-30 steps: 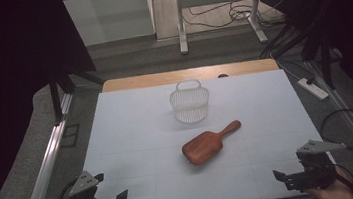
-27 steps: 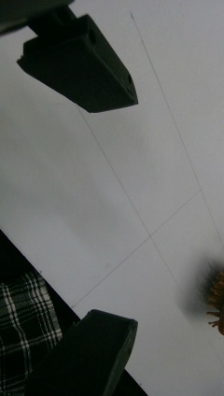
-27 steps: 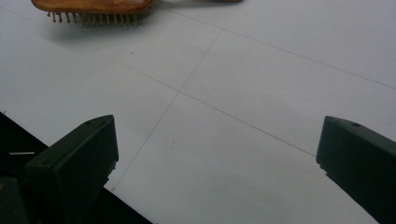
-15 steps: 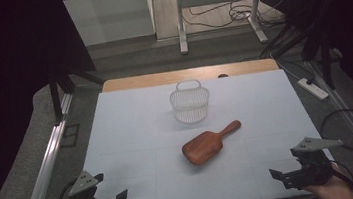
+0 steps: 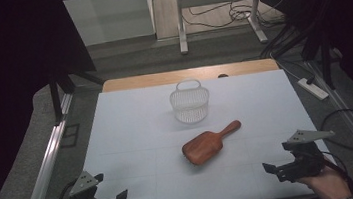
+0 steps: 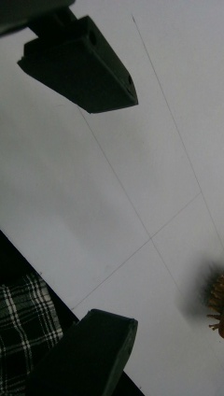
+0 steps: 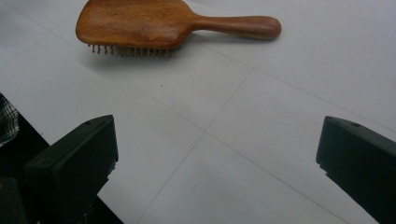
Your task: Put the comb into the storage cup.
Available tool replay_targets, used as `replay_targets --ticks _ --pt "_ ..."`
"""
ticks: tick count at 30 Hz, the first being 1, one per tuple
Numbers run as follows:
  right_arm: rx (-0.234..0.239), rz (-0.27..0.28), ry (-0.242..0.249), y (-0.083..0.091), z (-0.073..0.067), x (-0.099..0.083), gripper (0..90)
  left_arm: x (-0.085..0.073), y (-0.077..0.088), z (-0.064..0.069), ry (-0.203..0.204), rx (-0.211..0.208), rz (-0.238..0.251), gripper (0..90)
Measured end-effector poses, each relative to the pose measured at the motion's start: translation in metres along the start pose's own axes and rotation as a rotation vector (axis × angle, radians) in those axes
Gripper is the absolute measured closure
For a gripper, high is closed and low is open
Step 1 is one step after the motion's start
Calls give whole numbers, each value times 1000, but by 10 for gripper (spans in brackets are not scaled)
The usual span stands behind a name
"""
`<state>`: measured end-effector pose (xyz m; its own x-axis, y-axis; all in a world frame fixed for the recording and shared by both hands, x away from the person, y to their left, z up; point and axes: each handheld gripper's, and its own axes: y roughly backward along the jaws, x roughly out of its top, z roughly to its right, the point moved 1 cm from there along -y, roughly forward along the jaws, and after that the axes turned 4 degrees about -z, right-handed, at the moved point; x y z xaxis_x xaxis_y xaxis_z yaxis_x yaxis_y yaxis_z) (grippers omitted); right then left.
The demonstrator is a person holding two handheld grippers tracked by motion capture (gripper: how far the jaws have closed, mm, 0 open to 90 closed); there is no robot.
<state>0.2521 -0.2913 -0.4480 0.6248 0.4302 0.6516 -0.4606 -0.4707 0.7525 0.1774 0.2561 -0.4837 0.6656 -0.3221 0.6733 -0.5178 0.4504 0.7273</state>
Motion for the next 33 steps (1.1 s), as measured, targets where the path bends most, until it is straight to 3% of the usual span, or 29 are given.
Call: replay_targets --ticks 33 --pt "21 -37 101 -41 -4 48 0 1 -1 1 -2 9 -3 7"
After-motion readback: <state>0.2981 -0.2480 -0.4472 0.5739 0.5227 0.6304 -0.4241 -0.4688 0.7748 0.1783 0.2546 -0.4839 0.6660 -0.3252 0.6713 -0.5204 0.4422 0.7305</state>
